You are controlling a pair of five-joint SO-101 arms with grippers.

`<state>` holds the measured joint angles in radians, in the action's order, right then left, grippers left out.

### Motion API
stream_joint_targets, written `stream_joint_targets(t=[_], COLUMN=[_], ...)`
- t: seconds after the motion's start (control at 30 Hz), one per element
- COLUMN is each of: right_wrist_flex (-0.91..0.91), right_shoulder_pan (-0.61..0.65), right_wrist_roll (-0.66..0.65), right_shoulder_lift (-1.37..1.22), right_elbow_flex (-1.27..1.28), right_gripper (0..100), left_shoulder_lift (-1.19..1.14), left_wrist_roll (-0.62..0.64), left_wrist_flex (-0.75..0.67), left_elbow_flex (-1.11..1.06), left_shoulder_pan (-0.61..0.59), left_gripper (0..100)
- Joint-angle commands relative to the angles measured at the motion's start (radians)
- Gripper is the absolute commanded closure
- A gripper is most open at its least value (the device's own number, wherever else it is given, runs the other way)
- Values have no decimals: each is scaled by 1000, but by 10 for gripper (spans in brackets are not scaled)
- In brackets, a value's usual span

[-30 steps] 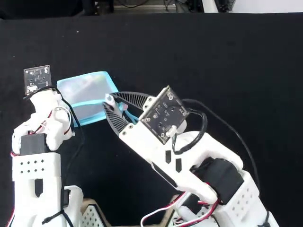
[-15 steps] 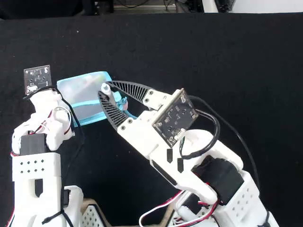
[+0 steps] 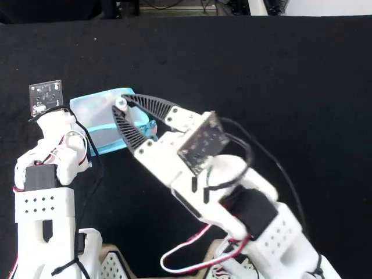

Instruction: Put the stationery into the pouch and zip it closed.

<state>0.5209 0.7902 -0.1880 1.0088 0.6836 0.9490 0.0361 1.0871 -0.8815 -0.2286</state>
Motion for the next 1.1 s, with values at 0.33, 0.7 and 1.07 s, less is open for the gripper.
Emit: stream_joint_targets(t=[0.33, 0.7, 1.07], right_wrist_flex=[-262, -255, -262], right_shoulder_pan=[5, 8, 9], right_wrist_roll=[2, 0, 0], right_shoulder_lift=[27, 73, 341], right_elbow_flex=[176, 326, 610], right_gripper=[987, 987, 987], left_shoulder_lift=[-5, -5, -5], left_wrist_roll=[6, 6, 6], left_wrist_flex=[-5, -5, -5], left_elbow_flex=[-8, -8, -8], left_shoulder_pan=[8, 8, 16], left_gripper=[964, 964, 964])
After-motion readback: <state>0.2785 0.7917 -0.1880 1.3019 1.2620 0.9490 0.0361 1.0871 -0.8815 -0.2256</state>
